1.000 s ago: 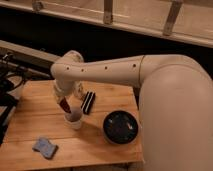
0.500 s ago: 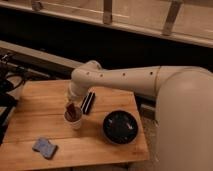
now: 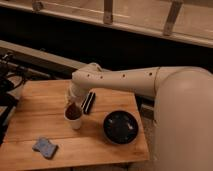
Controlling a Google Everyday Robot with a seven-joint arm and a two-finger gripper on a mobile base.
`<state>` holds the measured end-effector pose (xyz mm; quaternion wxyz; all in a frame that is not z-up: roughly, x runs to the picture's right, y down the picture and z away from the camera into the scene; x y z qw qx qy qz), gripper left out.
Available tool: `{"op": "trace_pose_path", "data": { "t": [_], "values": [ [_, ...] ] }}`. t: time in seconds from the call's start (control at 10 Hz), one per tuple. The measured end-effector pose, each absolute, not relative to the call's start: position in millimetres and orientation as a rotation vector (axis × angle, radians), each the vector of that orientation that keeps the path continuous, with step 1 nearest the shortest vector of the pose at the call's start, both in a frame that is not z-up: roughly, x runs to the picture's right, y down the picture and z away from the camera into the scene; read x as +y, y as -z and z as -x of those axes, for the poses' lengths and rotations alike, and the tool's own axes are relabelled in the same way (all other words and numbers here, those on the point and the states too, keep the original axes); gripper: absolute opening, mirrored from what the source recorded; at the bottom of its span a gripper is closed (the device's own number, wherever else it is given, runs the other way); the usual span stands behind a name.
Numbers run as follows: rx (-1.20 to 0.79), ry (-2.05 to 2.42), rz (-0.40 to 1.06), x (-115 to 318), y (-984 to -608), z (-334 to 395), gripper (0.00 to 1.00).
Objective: Place the pepper in the ceramic cup
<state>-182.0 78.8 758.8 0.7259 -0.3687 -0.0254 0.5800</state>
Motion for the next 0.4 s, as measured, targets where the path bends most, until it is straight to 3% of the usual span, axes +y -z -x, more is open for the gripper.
{"op": "trace_pose_path", "data": {
  "t": [0.3,0.4],
  "values": [
    [-0.045,-1.302,0.812,80.1,-759.3,187.9,0.88],
    [-0.047,-1.297,0.811,79.2,-759.4,188.0,0.89]
  ]
}}
